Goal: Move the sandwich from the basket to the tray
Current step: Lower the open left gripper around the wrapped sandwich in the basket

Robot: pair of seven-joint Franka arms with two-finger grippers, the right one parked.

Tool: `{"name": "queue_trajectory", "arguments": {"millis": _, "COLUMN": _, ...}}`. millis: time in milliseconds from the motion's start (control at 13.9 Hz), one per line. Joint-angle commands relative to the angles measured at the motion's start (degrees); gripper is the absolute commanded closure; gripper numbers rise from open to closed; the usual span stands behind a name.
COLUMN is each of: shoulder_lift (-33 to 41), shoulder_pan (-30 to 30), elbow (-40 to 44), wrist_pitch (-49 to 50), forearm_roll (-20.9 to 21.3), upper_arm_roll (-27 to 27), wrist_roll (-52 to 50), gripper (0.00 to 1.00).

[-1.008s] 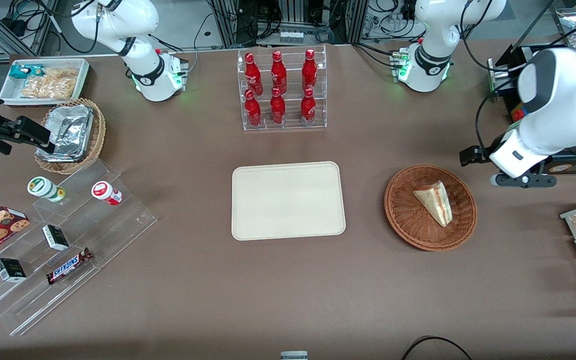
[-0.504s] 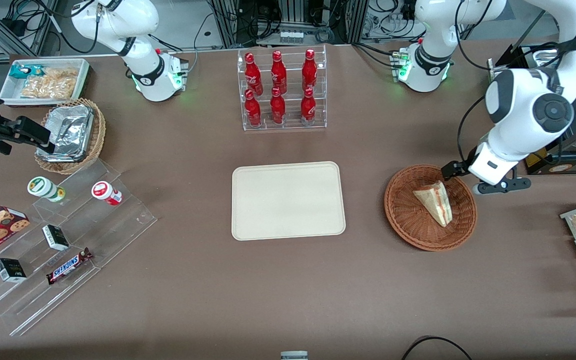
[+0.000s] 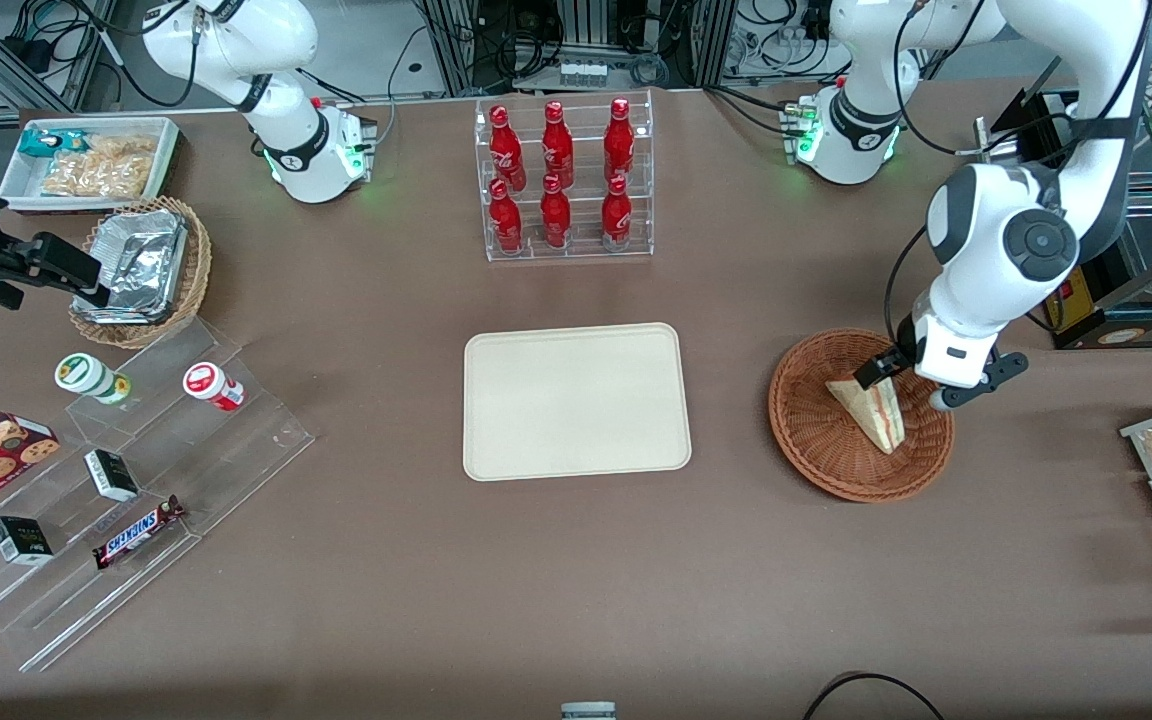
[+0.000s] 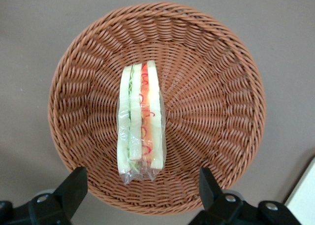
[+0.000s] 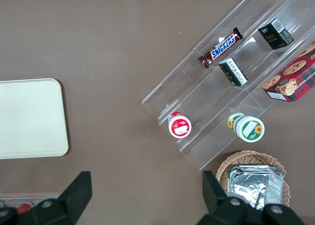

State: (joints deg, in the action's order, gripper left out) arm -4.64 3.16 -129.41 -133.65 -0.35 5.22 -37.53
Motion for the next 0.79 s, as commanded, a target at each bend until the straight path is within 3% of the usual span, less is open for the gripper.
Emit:
{"name": "queue_trajectory", "arguments": {"millis": 0, "shoulder_lift": -0.63, "shoulder_pan": 0.35, "elbow": -0.41, "wrist_pitch": -1.26, "forearm_roll": 0.27, "upper_arm_roll": -0.12, "wrist_roll": -3.52, "gripper": 0.00}}
{"name": "queue_trajectory", "arguments": {"millis": 720, "shoulder_lift": -7.84, "shoulder_pan": 0.00, "elbow": -0.23, "wrist_pitch": -5.21, "forearm_roll": 0.27, "upper_arm_roll": -0.29, "wrist_roll": -6.24, "gripper": 0.00}}
